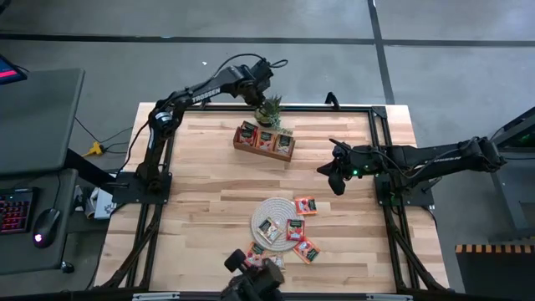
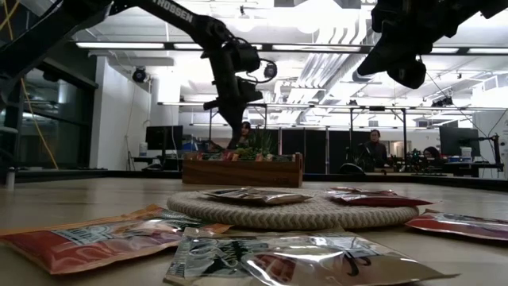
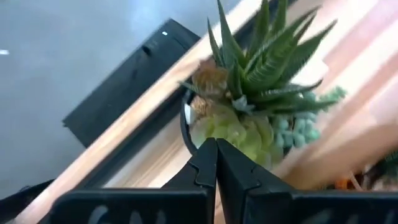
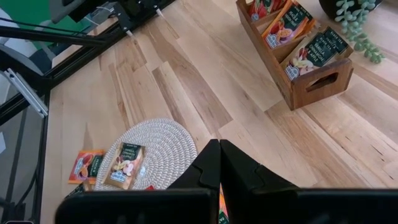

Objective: Pick & Place Tea
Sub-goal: Adjust the red tea bags in the left section of the wooden organizer

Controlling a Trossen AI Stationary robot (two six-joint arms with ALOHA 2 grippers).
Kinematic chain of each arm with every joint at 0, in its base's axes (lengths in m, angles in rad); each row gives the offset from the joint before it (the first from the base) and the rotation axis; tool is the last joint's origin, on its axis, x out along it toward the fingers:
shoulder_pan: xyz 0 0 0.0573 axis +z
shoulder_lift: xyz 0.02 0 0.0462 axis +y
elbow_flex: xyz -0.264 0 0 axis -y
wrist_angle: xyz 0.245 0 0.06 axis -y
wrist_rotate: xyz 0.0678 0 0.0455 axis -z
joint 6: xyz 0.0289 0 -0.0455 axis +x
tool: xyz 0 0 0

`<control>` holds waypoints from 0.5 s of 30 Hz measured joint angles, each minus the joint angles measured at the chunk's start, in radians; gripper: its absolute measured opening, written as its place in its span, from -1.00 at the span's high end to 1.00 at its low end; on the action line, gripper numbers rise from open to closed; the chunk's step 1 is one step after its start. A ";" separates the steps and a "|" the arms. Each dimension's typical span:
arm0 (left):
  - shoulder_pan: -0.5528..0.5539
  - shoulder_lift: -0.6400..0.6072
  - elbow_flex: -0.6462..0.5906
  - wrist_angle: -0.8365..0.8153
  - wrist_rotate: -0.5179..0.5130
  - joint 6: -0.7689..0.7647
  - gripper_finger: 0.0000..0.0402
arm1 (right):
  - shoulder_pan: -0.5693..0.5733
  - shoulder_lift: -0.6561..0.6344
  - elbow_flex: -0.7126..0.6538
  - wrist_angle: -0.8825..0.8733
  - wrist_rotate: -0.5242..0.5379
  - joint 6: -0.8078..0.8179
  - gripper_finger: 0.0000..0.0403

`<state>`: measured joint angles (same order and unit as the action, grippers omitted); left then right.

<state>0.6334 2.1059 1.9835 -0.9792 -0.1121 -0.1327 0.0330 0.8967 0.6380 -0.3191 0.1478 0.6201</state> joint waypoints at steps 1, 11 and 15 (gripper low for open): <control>-0.012 0.000 0.000 0.005 -0.026 -0.011 0.99 | 0.000 0.000 0.000 0.000 0.000 0.001 1.00; -0.080 -0.061 0.000 0.053 -0.217 -0.041 1.00 | 0.000 0.000 0.000 0.000 0.000 0.007 1.00; -0.051 -0.121 -0.001 0.053 -0.198 -0.049 1.00 | 0.000 0.000 0.000 0.000 0.000 0.008 1.00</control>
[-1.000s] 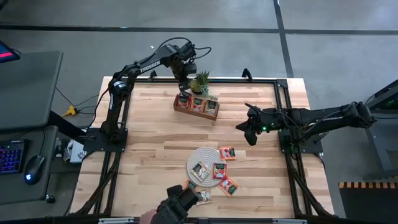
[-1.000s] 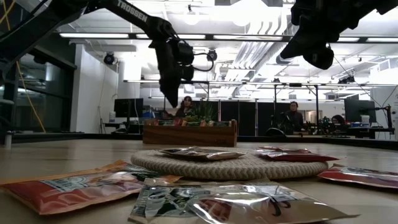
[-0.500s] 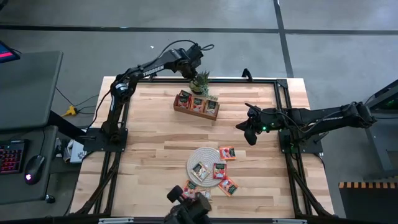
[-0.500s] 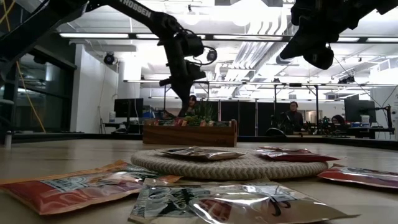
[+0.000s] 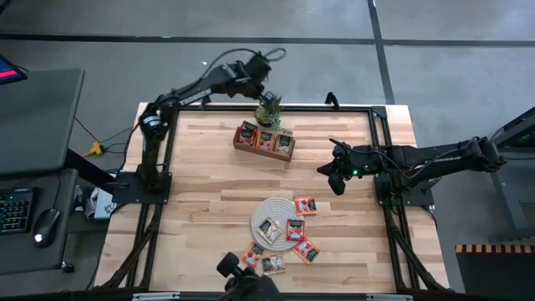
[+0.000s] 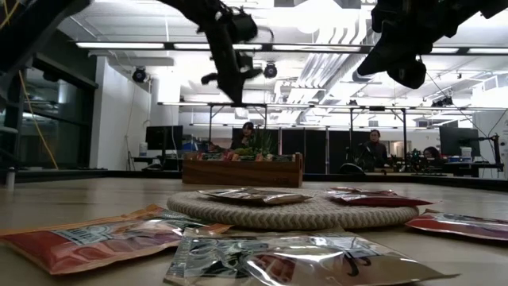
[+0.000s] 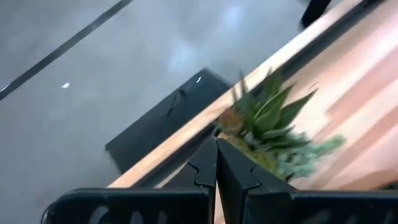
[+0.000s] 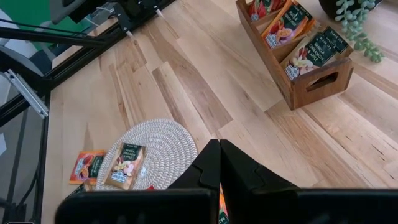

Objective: Pick & Place Tea
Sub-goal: Adjust the red tea bags in the left section of the wooden organizer

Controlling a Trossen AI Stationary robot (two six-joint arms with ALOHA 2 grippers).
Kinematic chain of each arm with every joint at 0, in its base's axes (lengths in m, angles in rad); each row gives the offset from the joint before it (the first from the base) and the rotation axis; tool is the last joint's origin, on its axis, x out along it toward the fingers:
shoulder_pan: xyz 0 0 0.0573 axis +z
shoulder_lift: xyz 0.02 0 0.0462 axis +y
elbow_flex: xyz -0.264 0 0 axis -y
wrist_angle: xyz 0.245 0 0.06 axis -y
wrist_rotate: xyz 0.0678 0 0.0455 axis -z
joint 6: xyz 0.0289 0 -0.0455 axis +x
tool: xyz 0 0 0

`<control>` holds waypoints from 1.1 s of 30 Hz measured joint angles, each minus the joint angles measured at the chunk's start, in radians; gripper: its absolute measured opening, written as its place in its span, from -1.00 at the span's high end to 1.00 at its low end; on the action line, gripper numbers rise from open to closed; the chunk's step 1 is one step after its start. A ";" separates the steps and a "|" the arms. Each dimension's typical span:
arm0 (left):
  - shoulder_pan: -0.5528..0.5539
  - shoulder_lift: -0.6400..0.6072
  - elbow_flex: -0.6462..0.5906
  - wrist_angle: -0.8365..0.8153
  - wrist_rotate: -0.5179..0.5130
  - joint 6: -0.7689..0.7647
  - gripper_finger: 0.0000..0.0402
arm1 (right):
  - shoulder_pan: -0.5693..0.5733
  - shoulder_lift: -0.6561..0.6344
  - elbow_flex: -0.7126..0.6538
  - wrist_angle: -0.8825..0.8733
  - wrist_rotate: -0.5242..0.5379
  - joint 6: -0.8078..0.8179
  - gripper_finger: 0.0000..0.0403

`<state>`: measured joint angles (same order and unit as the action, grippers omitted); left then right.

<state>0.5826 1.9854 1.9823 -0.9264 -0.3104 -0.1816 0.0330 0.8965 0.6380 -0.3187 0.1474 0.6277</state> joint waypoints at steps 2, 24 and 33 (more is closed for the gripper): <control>0.011 -0.036 0.001 0.015 0.041 -0.015 1.00 | 0.000 0.000 0.000 0.000 0.000 0.000 1.00; -0.053 -0.333 -0.644 0.556 0.044 -0.357 1.00 | 0.000 0.000 0.000 0.001 0.011 -0.005 1.00; -0.040 -0.233 -0.651 0.436 0.044 -0.502 1.00 | 0.000 0.000 0.000 0.001 0.008 0.000 1.00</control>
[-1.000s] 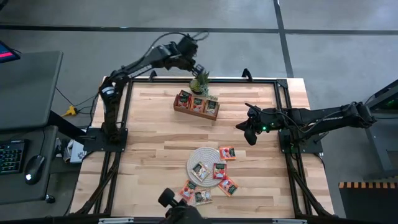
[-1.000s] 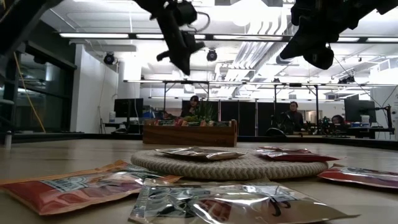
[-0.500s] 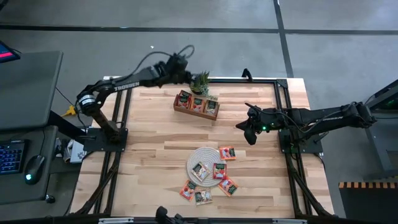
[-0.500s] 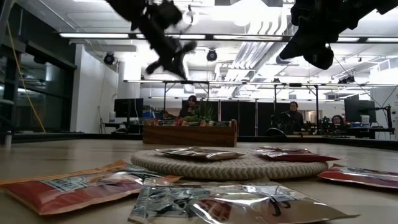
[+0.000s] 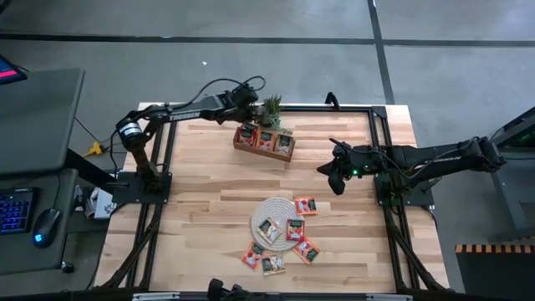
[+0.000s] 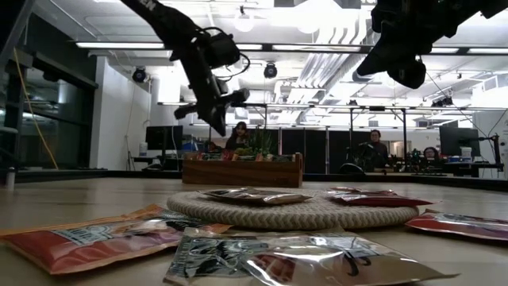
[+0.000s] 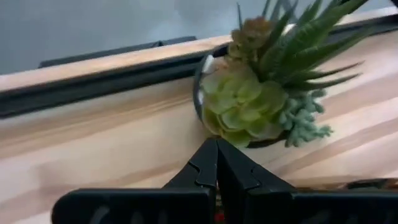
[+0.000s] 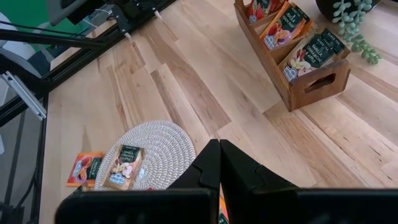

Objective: Pick & Place Tea
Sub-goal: Adjust the red tea bags in the left section of the wooden organizer

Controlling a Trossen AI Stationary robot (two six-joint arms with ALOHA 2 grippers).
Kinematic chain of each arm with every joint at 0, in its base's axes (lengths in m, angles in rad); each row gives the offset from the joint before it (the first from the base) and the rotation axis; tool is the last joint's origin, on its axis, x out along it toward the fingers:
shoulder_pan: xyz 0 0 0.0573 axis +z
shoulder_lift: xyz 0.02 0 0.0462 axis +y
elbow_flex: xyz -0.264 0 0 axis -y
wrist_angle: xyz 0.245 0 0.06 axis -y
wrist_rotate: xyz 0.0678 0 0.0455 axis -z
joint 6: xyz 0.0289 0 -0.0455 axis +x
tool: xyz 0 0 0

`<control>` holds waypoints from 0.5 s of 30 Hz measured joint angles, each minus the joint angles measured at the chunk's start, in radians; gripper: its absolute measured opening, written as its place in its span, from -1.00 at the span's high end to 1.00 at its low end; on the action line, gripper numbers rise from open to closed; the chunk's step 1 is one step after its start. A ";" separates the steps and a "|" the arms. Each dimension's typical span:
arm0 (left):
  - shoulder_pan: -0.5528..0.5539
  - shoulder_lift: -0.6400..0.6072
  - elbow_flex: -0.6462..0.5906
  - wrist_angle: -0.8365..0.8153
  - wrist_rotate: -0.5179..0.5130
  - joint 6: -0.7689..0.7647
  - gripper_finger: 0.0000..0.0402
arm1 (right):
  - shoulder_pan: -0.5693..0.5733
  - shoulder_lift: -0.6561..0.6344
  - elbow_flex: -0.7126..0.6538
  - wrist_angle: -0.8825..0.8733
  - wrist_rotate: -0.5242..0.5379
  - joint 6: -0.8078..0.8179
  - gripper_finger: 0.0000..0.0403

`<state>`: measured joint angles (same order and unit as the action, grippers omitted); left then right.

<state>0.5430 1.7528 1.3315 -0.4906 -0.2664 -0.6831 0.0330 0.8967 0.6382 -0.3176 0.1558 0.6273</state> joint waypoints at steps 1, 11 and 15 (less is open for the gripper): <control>0.000 0.004 0.000 0.012 0.000 -0.002 1.00 | 0.000 0.000 0.000 0.000 0.000 0.000 1.00; -0.001 0.037 0.001 -0.054 -0.005 -0.024 1.00 | 0.000 0.000 0.000 0.000 -0.001 0.001 1.00; 0.000 0.036 0.000 -0.062 0.009 -0.024 1.00 | 0.000 0.000 0.000 0.000 -0.001 0.001 1.00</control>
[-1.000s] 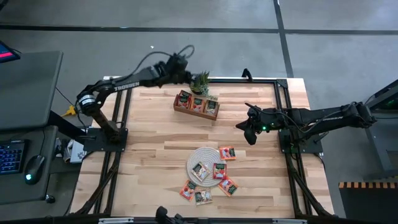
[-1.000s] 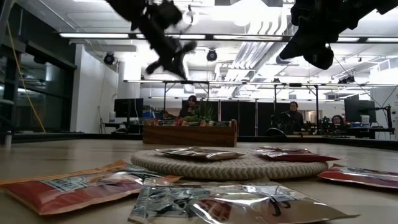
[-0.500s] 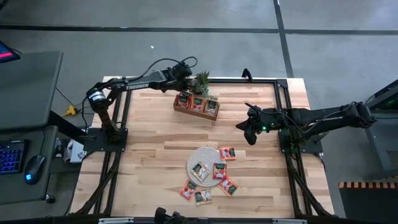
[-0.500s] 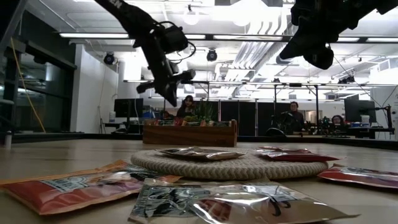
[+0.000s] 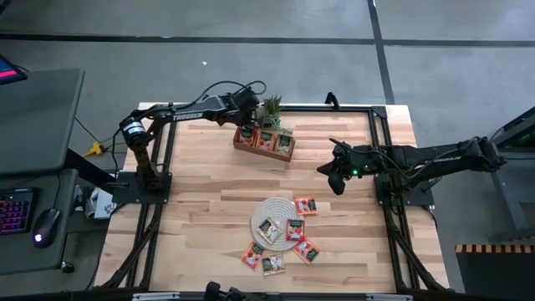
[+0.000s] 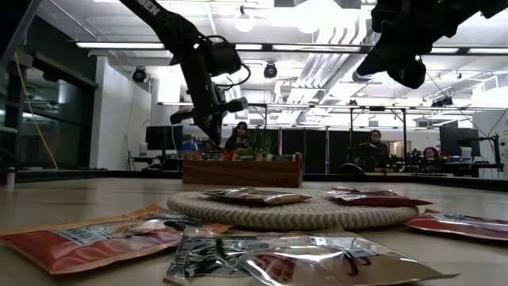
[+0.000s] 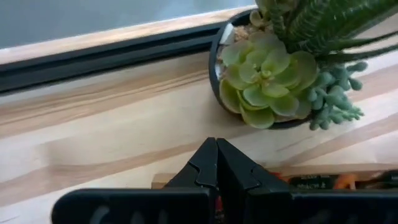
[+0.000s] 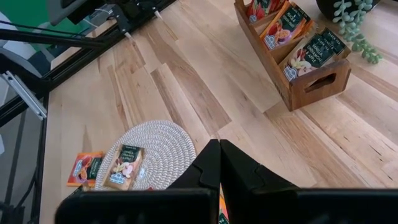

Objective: Pick & Place Tea
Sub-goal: Adjust the red tea bags in the left section of the wooden organizer, then put the red tea bag into the left section of the wooden organizer

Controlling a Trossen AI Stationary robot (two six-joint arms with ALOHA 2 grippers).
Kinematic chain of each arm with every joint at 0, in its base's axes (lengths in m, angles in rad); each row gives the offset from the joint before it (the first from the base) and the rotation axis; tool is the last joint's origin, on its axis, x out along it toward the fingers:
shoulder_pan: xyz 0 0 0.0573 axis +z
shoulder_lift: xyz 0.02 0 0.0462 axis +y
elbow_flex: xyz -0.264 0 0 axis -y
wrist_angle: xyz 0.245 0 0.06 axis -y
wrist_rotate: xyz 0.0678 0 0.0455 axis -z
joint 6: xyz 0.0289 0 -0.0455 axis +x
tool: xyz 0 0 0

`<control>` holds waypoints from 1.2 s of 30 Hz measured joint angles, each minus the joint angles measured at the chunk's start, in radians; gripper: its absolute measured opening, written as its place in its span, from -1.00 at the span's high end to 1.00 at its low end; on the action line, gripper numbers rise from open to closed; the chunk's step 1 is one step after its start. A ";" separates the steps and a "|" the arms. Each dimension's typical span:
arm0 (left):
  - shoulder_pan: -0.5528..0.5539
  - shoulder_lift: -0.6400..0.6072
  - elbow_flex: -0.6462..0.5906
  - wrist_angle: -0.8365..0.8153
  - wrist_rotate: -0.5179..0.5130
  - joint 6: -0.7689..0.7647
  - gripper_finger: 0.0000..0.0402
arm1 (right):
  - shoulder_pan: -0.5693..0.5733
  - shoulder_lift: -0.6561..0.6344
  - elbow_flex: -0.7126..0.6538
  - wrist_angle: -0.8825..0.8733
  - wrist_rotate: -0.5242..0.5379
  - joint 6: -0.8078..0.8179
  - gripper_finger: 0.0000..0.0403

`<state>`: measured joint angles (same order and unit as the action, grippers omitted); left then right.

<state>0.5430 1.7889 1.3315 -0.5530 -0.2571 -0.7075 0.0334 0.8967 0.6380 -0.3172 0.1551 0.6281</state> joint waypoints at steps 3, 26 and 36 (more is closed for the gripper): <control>-0.001 0.000 0.000 -0.016 0.009 -0.004 1.00 | 0.000 0.000 0.000 0.000 0.000 0.000 1.00; -0.013 -0.032 0.000 -0.075 -0.077 0.040 1.00 | 0.000 0.000 0.000 0.000 -0.005 -0.008 1.00; -0.028 -0.200 0.029 -0.092 -0.042 0.224 1.00 | 0.000 0.000 0.000 -0.003 -0.037 -0.011 1.00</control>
<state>0.5149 1.5888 1.3609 -0.6454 -0.2987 -0.4832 0.0331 0.8967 0.6380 -0.3202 0.1186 0.6171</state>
